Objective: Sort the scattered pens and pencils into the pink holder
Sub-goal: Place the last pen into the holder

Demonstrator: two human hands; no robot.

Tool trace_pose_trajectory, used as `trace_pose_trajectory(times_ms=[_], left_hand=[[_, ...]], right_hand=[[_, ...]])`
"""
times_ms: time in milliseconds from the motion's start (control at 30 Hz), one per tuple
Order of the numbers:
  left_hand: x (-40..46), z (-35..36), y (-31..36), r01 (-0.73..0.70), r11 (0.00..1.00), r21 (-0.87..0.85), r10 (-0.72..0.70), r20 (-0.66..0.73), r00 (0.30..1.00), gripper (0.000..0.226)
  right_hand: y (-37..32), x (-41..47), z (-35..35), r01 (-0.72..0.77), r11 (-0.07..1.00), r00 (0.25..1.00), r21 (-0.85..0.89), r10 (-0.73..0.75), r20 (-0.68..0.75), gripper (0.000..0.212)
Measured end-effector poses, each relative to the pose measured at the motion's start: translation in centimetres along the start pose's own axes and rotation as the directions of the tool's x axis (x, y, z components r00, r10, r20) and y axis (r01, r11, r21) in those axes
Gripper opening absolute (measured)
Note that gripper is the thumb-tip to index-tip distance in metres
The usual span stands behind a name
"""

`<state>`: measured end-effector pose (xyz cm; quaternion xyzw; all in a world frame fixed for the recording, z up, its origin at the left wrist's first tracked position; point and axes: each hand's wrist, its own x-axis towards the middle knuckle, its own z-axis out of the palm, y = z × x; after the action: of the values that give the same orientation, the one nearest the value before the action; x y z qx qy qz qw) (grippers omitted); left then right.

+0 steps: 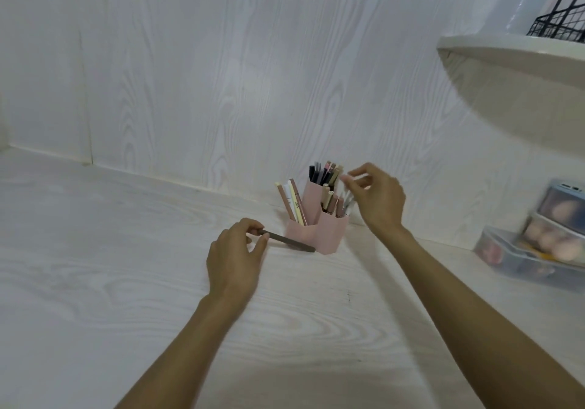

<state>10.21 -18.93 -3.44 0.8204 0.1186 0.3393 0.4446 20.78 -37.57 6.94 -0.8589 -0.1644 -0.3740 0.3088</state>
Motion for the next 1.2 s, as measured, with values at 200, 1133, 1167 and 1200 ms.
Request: trace_pose_trajectory(times_ms=[200, 1133, 1167, 1200], left_hand=[[0.0, -0.3, 0.5, -0.015, 0.993, -0.114, 0.006, -0.076, 0.997, 0.015], [3.1, 3.3, 1.4, -0.155, 0.987, 0.046, 0.155, 0.014, 0.988, 0.079], [2.5, 3.3, 1.0, -0.063, 0.997, 0.036, 0.060, 0.081, 0.995, 0.083], [2.1, 3.4, 0.8, 0.004, 0.998, 0.064, -0.015, 0.169, 0.985, 0.085]], right_hand=[[2.1, -3.1, 0.4, 0.001, 1.000, 0.987, 0.020, -0.004, 0.163, 0.045], [7.9, -9.6, 0.6, -0.280, 0.960, 0.860, 0.025, 0.239, 0.450, 0.060], [7.5, -9.5, 0.6, -0.325, 0.942, 0.847, 0.086, 0.249, 0.470, 0.070], [7.1, -9.4, 0.7, -0.359, 0.922, 0.835, 0.143, 0.248, 0.491, 0.080]])
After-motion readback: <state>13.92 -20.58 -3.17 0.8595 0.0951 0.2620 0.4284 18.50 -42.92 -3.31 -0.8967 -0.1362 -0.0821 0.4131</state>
